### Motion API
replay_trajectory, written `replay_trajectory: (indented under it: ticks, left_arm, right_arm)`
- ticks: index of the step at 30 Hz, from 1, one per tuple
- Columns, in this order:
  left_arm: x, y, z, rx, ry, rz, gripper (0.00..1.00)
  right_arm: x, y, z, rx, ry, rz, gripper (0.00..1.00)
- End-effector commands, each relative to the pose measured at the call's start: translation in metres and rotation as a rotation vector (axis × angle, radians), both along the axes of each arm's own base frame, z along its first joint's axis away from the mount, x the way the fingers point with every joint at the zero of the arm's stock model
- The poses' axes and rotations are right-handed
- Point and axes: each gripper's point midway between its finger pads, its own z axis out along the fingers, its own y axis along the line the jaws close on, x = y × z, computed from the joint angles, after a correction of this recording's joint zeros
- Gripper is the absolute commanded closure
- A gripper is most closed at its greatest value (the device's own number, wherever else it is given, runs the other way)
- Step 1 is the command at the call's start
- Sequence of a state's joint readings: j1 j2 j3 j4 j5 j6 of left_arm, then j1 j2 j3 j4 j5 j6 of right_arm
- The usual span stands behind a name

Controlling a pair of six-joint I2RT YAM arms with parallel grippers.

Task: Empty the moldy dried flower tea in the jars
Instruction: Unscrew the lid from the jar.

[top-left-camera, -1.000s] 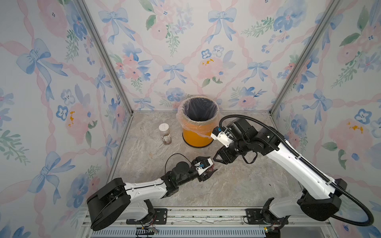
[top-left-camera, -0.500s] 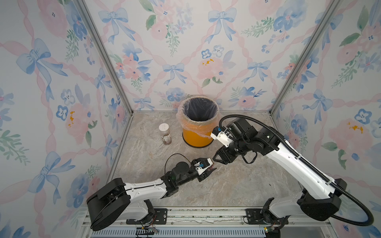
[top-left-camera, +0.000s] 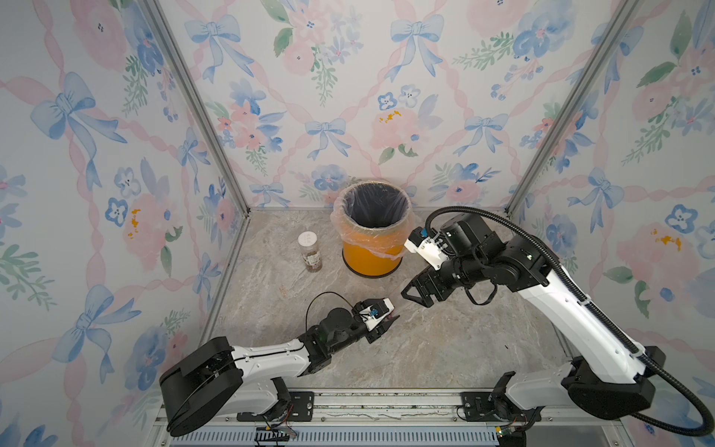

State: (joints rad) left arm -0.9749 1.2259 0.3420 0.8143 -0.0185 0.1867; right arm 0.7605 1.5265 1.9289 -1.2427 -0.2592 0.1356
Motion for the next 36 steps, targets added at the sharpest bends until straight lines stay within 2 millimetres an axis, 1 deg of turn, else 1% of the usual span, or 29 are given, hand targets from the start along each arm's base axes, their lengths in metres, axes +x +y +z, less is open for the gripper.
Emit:
replay_trajectory:
  ticks: [1,4,7,11,13,16,21,27,30,31,32,34,36]
  left_arm:
    - [0.009,0.010,0.009,-0.017,-0.036,0.066,0.55]
    - [0.011,0.013,0.010,-0.005,-0.055,0.086,0.55]
    - [0.012,0.014,0.010,0.002,-0.065,0.090,0.55]
    - [0.012,0.012,0.008,0.013,-0.067,0.083,0.55]
    - [0.011,0.012,0.006,0.018,-0.068,0.078,0.55]
    - [0.011,0.012,0.007,0.017,-0.069,0.076,0.55]
    - [0.010,0.013,0.008,0.016,-0.072,0.076,0.55]
    - [0.008,0.011,0.006,0.016,-0.069,0.060,0.54]
    - [0.006,0.009,0.006,0.019,-0.070,0.047,0.54]
    - [0.006,0.010,0.004,0.021,-0.067,0.046,0.54]
    - [0.005,0.009,0.004,0.021,-0.067,0.039,0.54]
    - [0.002,0.007,0.003,0.021,-0.064,0.016,0.54]
    - [-0.003,0.005,0.001,0.021,-0.058,-0.017,0.54]
  right_arm:
    - [0.002,-0.011,-0.007,0.017,0.093,-0.085,0.10]
    - [0.008,-0.011,-0.024,0.008,0.173,-0.122,0.10]
    - [0.010,-0.005,-0.033,0.003,0.213,-0.118,0.10]
    - [0.007,0.012,-0.033,0.043,0.233,-0.070,0.12]
    - [0.007,0.017,-0.035,0.039,0.237,-0.059,0.13]
    - [0.009,0.017,-0.042,0.013,0.252,-0.053,0.17]
    - [0.011,0.016,-0.050,-0.017,0.253,-0.048,0.26]
    - [0.008,0.019,-0.050,-0.016,0.240,-0.020,0.34]
    - [0.005,0.020,-0.050,-0.030,0.222,0.010,0.42]
    - [0.006,0.021,-0.054,-0.043,0.227,0.018,0.45]
    - [0.006,0.022,-0.060,-0.059,0.234,0.030,0.47]
    - [0.005,0.022,-0.062,-0.074,0.221,0.057,0.49]
    - [0.005,0.021,-0.063,-0.090,0.195,0.088,0.55]
